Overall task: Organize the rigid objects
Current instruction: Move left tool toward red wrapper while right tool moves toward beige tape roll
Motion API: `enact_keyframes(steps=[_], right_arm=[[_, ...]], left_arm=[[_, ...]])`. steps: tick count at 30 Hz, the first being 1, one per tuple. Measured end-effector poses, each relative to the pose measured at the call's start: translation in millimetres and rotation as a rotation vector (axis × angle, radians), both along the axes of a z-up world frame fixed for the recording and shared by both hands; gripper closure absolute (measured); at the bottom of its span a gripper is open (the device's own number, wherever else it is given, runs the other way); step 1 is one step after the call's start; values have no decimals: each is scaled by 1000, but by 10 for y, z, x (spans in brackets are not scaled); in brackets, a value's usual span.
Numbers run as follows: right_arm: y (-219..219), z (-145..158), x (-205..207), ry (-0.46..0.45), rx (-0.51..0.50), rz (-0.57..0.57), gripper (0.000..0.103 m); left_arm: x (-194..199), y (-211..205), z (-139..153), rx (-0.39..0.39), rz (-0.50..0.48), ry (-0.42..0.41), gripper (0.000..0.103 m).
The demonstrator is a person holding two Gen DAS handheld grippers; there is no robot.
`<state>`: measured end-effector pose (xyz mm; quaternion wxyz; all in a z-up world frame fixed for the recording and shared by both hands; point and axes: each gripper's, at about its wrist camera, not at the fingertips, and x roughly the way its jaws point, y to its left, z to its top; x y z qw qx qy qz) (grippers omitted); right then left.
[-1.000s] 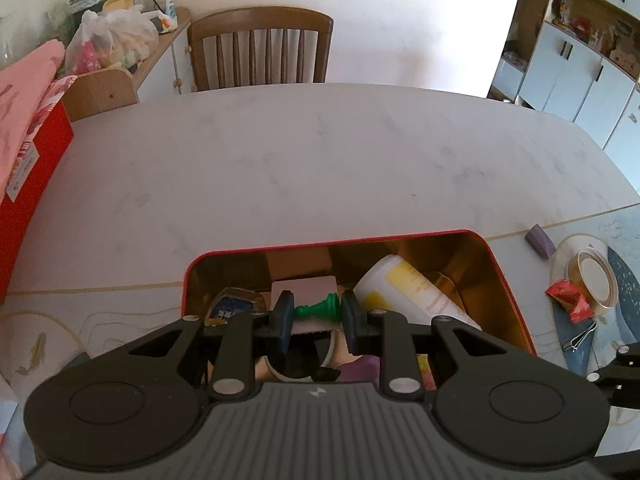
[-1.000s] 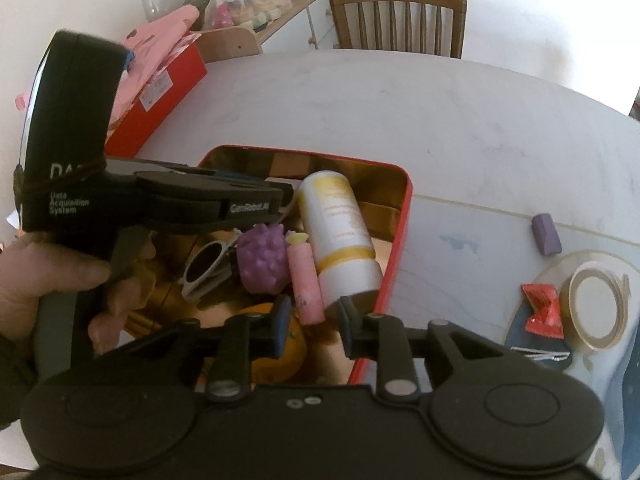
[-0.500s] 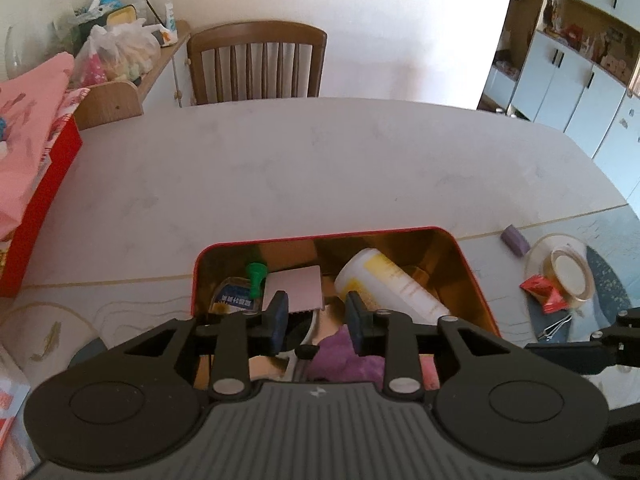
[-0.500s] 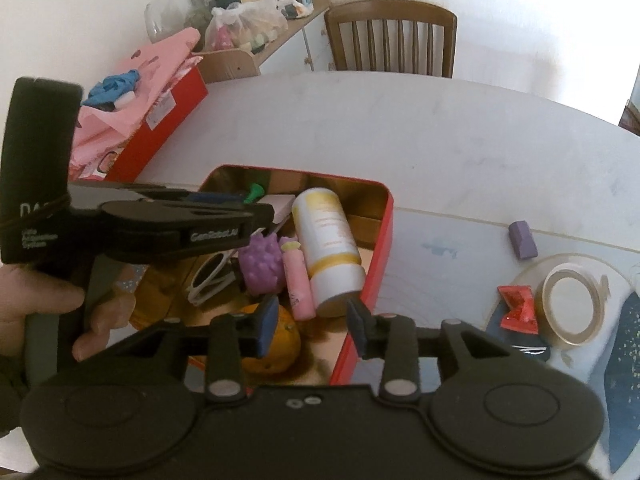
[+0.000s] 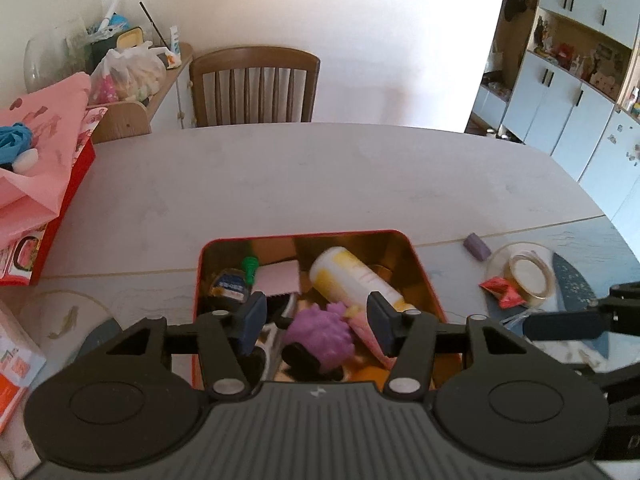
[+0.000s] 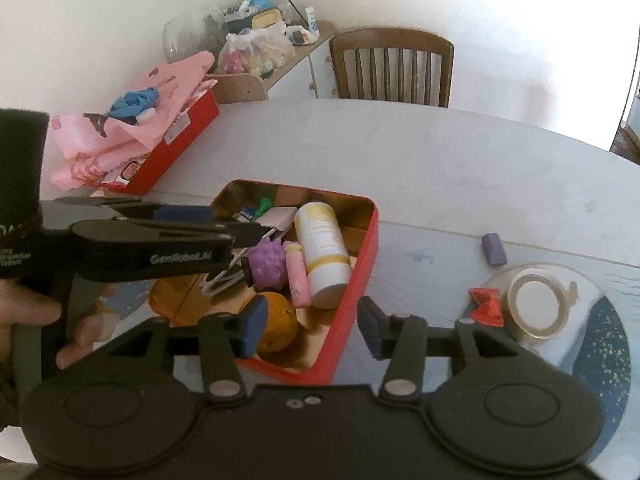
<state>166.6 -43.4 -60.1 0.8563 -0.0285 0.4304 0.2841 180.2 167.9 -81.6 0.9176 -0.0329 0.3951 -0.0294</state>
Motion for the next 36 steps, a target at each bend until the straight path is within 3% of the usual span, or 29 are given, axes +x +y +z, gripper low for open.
enact_keyframes(steps=[3, 10, 13, 23, 29, 36], right_arm=[[-128, 45, -54, -22, 16, -6, 44], [-471, 99, -97, -43, 51, -57, 38], [-634, 126, -117, -61, 72, -71, 28], [-1217, 147, -114, -85, 112, -94, 15], [-1552, 87, -41, -82, 114, -111, 3], [-1884, -10, 129, -72, 87, -123, 0]], left_arm=[[-119, -60, 51, -11, -5, -9, 39], [-347, -271, 146, -23, -19, -28, 39], [-405, -388, 190, -35, -19, -35, 35], [-535, -864, 268, -32, -29, -63, 32], [-509, -1152, 254, -24, -16, -65, 22], [-407, -1492, 157, -27, 5, -55, 19]])
